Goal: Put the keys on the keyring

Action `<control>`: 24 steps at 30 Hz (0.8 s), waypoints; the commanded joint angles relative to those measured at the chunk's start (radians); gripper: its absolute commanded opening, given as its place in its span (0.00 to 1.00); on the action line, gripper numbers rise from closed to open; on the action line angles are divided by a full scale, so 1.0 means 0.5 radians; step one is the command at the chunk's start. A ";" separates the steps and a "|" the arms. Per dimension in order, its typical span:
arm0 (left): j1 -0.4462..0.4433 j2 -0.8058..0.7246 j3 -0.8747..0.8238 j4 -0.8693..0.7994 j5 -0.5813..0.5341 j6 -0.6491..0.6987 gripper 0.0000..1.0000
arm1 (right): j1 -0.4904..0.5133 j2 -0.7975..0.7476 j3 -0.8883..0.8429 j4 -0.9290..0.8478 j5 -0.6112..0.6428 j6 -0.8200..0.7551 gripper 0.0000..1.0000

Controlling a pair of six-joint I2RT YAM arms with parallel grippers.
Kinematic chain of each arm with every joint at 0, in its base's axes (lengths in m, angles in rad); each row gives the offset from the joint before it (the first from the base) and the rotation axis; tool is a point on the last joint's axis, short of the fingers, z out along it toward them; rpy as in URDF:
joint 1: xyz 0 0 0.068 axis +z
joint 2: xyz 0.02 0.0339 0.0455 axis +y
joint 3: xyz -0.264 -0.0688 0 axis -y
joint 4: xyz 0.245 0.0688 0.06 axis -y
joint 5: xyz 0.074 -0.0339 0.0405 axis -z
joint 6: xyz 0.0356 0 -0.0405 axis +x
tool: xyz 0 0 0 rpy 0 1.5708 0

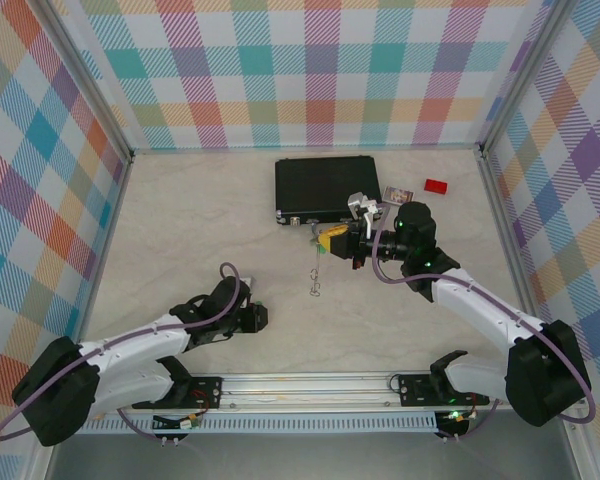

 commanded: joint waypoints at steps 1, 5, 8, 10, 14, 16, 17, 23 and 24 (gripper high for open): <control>0.009 0.068 0.043 -0.035 0.022 0.037 0.34 | -0.008 -0.004 0.000 0.094 -0.055 0.023 0.00; 0.009 0.120 0.069 -0.048 0.013 0.036 0.32 | -0.008 -0.009 0.001 0.092 -0.053 0.022 0.00; 0.006 0.109 0.093 -0.076 0.002 0.039 0.36 | -0.009 -0.013 0.001 0.092 -0.056 0.021 0.00; 0.006 0.079 0.104 -0.104 -0.021 0.036 0.38 | -0.008 -0.008 0.001 0.092 -0.059 0.021 0.00; 0.006 -0.002 0.113 -0.170 -0.056 0.026 0.39 | -0.008 -0.014 0.002 0.087 -0.059 0.021 0.00; 0.006 -0.026 0.106 -0.181 -0.063 0.013 0.39 | -0.008 -0.014 0.002 0.088 -0.057 0.021 0.00; 0.006 -0.027 0.108 -0.183 -0.057 0.006 0.39 | -0.008 -0.013 0.001 0.089 -0.056 0.024 0.00; 0.005 -0.004 0.098 -0.175 -0.025 -0.094 0.35 | -0.010 -0.007 0.000 0.095 -0.060 0.027 0.00; 0.003 0.002 0.095 -0.169 -0.023 -0.113 0.35 | -0.008 -0.006 0.001 0.094 -0.061 0.029 0.00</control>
